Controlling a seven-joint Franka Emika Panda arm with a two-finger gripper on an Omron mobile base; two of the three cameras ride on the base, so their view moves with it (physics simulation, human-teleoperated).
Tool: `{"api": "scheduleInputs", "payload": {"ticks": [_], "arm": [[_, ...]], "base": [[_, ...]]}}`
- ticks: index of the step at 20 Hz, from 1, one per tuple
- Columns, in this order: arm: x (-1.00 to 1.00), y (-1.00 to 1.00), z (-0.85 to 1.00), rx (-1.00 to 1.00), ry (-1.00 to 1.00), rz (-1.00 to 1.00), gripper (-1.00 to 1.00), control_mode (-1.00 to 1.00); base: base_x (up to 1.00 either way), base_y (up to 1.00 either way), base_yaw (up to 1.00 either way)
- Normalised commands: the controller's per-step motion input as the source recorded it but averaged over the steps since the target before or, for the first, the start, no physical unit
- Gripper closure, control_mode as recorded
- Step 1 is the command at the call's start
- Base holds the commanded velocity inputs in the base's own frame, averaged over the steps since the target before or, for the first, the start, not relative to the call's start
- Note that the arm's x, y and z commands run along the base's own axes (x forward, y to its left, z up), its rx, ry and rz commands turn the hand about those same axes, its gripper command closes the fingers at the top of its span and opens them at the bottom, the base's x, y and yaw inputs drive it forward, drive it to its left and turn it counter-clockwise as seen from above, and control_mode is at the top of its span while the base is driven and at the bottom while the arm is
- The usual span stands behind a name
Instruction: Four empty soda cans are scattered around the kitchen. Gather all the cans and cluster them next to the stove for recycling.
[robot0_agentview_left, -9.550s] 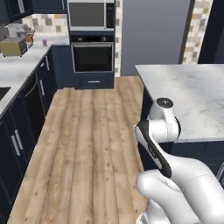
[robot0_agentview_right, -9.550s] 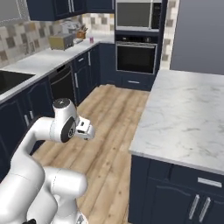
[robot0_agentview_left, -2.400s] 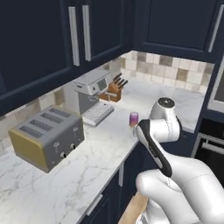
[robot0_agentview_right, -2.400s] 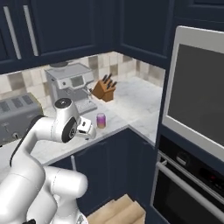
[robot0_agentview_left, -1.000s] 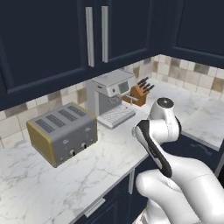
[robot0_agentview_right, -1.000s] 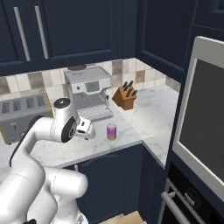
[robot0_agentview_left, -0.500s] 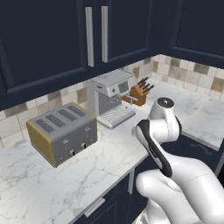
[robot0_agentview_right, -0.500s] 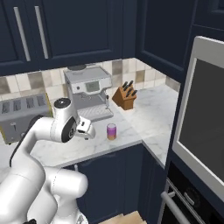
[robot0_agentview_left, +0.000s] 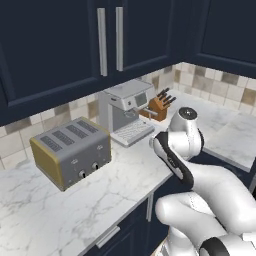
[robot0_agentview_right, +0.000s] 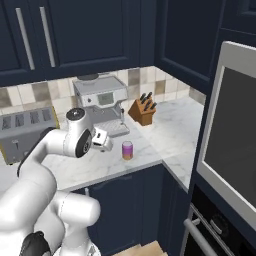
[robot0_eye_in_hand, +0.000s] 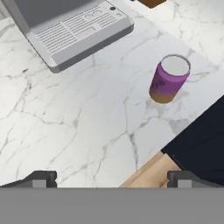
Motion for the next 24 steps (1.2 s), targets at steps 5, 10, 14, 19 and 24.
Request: {"api": "scheduleInputs", "payload": {"ticks": [5,10,14,19,24], "arm": [[0.35,-0.14,0.23,-0.08,0.07,-0.03,-1.00,-1.00],[0.13,-0.24,0.21,-0.06,0.02,0.00,-1.00,-1.00],[0.00,-0.31,0.06,-0.02,0.00,0.00,-1.00,-1.00],[0.06,-0.37,-0.01,0.00,0.00,0.00,-1.00,-1.00],[0.22,-0.27,-0.10,0.00,0.01,0.00,-1.00,-1.00]], "base": [[0.00,0.00,0.00],[0.00,0.00,0.00],[0.00,0.00,0.00],[0.00,0.00,0.00],[0.00,0.00,0.00]]}}
